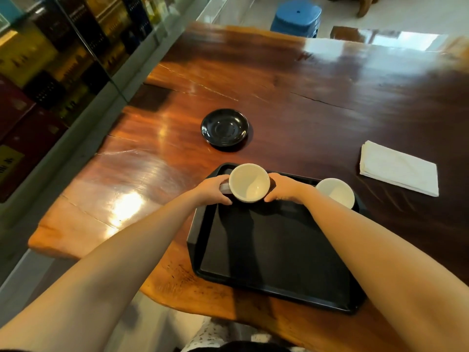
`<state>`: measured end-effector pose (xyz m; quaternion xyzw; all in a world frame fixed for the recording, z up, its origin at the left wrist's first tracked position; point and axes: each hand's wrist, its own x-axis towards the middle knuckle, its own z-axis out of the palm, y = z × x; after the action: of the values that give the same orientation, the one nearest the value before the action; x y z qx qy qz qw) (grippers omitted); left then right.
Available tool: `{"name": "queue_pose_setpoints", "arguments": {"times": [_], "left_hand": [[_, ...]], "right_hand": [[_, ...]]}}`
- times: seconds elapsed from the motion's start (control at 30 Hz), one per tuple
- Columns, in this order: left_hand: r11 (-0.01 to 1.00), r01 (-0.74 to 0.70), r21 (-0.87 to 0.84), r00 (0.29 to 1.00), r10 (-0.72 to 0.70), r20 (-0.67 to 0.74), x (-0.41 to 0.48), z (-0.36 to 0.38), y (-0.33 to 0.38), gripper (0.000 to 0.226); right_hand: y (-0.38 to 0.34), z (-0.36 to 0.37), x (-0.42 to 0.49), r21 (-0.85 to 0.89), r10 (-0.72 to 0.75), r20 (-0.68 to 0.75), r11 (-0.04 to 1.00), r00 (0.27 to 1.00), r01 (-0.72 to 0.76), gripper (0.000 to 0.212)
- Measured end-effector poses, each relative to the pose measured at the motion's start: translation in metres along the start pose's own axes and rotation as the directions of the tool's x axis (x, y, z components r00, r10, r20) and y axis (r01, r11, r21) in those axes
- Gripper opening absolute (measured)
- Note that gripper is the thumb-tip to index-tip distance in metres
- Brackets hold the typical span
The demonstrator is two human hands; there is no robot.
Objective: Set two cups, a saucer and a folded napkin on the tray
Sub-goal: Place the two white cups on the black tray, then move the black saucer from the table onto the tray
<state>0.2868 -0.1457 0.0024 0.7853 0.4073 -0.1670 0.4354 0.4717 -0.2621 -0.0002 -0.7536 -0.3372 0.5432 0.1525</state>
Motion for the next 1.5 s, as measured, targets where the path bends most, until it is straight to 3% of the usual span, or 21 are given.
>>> {"name": "queue_pose_setpoints", "arguments": {"times": [0.17, 0.33, 0.47, 0.67, 0.93, 1.17, 1.5], "left_hand": [[0.999, 0.034, 0.027, 0.999, -0.034, 0.007, -0.016, -0.022, 0.012, 0.077], [0.977, 0.008, 0.212, 1.0, -0.008, -0.003, -0.029, -0.062, 0.045, 0.022], [0.965, -0.021, 0.262, 0.999, 0.032, -0.036, -0.036, -0.09, 0.07, 0.05], [0.961, -0.018, 0.277, 0.995, 0.045, -0.093, -0.043, -0.121, 0.104, 0.047], [0.946, 0.061, 0.317, 0.997, -0.045, -0.059, -0.031, -0.149, 0.103, 0.048], [0.945, 0.074, 0.319, 0.997, -0.08, 0.004, 0.023, -0.184, 0.084, 0.05], [0.962, 0.058, 0.265, 0.995, -0.078, 0.066, 0.139, -0.213, 0.024, 0.054]], "right_hand": [[-0.016, -0.016, -0.018, -0.132, 0.075, -0.018, 0.988, 0.997, -0.077, 0.06], [-0.046, -0.052, -0.045, -0.195, 0.106, 0.004, 0.975, 0.994, -0.103, 0.056], [-0.07, -0.083, -0.06, -0.267, 0.146, 0.014, 0.954, 0.989, -0.137, 0.052], [-0.106, -0.124, -0.068, -0.333, 0.105, -0.029, 0.937, 0.994, -0.108, 0.049], [-0.144, -0.148, -0.048, -0.42, 0.058, -0.023, 0.905, 0.998, -0.062, 0.047], [-0.161, -0.153, 0.015, -0.472, 0.074, -0.014, 0.879, 0.997, -0.072, 0.048], [-0.164, -0.134, 0.143, -0.401, 0.144, 0.043, 0.909, 0.989, -0.115, 0.049]]}}
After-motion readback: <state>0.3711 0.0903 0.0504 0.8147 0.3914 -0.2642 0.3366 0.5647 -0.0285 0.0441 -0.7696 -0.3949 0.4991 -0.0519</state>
